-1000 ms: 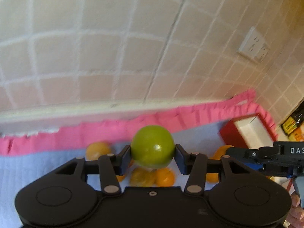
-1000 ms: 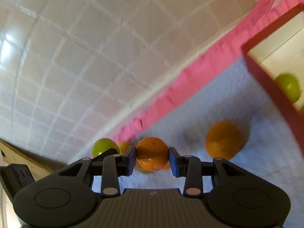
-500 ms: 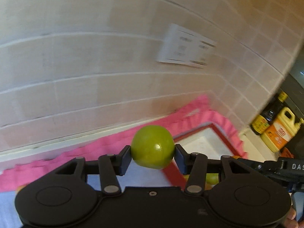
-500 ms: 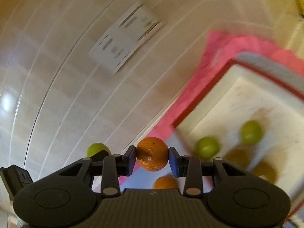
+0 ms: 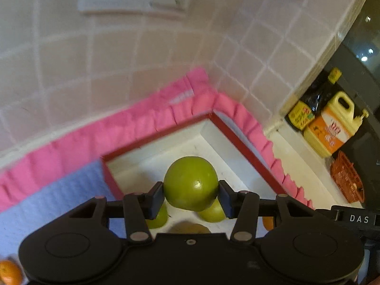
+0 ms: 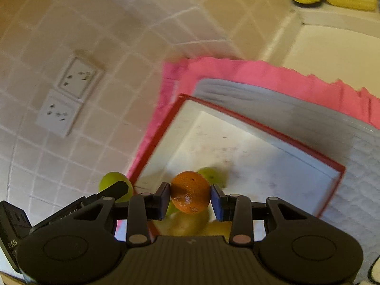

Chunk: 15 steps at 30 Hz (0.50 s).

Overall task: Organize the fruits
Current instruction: 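Carry the apple and tangerine into the white box and open both tools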

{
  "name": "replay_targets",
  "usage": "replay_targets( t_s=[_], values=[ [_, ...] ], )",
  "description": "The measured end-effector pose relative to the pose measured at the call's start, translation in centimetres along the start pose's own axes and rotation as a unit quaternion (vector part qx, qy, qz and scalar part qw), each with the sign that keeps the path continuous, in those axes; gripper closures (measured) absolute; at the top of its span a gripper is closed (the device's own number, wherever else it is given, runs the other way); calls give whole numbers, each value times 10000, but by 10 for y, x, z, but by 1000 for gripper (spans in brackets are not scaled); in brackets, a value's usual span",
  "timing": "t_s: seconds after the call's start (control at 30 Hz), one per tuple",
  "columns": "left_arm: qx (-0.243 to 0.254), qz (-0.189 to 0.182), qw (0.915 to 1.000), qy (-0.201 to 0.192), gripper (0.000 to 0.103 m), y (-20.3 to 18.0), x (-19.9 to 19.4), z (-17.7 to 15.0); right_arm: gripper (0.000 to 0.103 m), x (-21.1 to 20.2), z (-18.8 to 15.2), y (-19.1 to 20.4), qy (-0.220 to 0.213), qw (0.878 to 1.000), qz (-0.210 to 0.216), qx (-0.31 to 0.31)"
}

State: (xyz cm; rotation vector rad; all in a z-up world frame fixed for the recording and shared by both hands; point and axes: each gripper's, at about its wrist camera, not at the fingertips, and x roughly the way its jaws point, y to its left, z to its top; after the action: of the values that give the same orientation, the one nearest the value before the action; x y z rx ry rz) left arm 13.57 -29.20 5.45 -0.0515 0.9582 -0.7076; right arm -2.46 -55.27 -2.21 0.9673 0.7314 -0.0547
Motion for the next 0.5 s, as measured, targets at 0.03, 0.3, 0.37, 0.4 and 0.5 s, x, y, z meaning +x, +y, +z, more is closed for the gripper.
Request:
replay_targets(
  t_s=[0.03, 0.3, 0.37, 0.4, 0.5],
  values=[
    [28, 23, 10000, 78, 45, -1, 9, -1, 64, 1, 0, -6, 29, 10000, -27, 26],
    [107, 35, 9987, 495, 45, -6, 48, -8, 64, 35, 0, -25, 354, 9987, -336, 119],
    [89, 58, 9984, 548, 45, -4, 55, -9, 64, 40, 0, -26, 386, 9985, -382, 114],
    [67, 60, 9983, 571, 45, -3, 58, -9, 64, 43, 0, -26, 393, 9983, -419, 96],
    [37, -8, 9981, 608, 45, 1, 62, -9, 64, 50, 0, -26, 453, 9979, -465, 61]
  ],
)
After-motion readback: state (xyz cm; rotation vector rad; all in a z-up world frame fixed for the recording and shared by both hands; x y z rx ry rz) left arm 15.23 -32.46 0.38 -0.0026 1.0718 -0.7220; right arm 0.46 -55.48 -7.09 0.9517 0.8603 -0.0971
